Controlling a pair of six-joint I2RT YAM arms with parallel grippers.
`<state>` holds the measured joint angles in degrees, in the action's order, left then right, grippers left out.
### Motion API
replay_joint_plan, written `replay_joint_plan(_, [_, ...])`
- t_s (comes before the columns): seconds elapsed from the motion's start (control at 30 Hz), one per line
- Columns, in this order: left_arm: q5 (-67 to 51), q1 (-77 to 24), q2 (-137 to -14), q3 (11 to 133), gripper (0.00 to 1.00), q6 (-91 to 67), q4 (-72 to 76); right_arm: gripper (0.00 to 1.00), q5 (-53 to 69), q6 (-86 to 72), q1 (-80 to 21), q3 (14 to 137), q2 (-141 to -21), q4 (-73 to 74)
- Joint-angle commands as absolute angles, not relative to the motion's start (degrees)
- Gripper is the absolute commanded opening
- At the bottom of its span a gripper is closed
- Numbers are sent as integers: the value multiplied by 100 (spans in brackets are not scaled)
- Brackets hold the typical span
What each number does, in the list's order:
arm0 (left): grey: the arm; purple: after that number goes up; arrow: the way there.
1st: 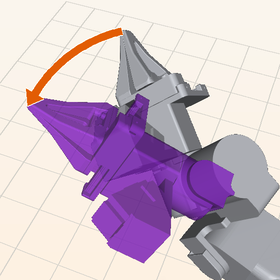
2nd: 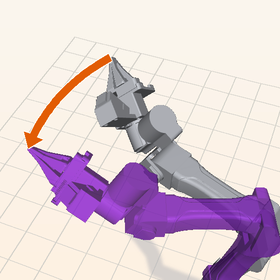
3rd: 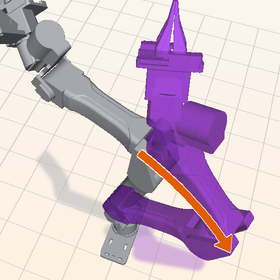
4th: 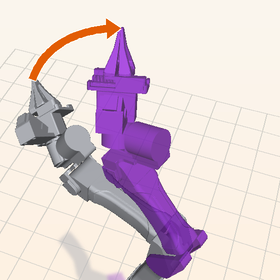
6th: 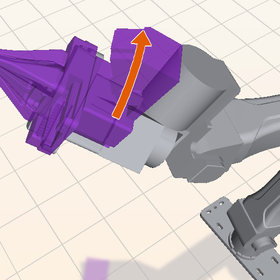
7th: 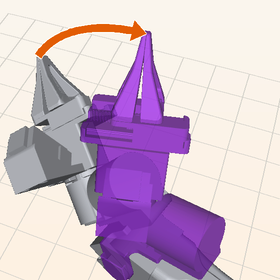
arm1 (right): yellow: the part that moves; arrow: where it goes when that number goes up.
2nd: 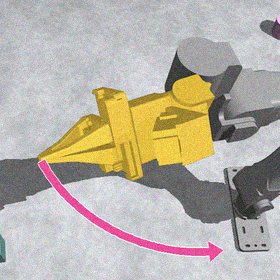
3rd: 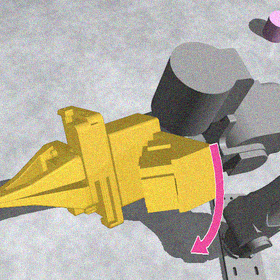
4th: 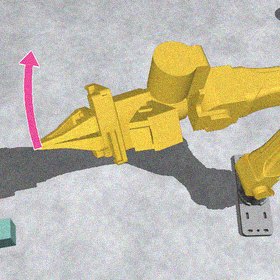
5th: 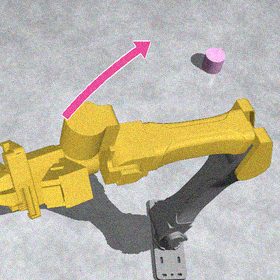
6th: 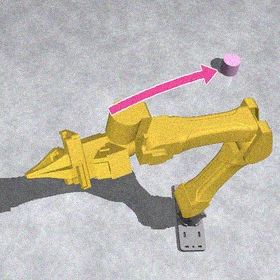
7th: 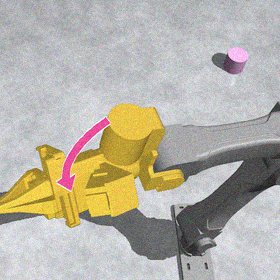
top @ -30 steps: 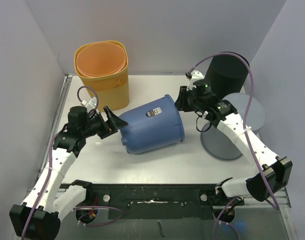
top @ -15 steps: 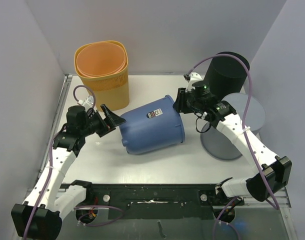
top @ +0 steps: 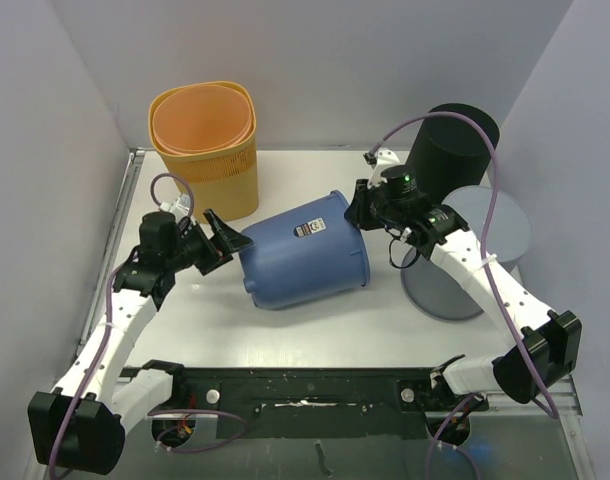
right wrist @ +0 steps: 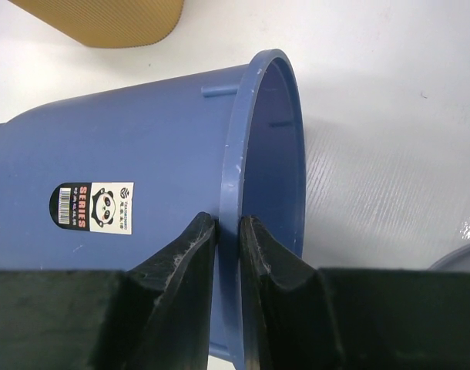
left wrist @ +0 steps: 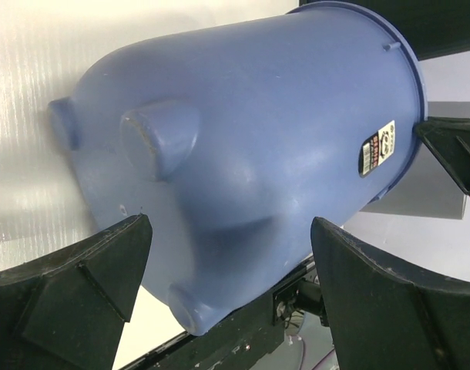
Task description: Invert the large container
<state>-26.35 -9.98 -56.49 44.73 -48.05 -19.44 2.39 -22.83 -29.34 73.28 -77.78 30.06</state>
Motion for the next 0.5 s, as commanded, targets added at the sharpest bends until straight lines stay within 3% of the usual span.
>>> replay_joint_plan(0.0, [-2513, -929, -5693, 4220, 85, -5019, -1250, 0, 79, -2204, -2971, 7129, -7752, 3175])
replay_joint_plan(0.47, [-2853, -747, -5922, 3214, 85, -6531, 1121, 0, 110, -2189, -2971, 6904, -7787, 3173])
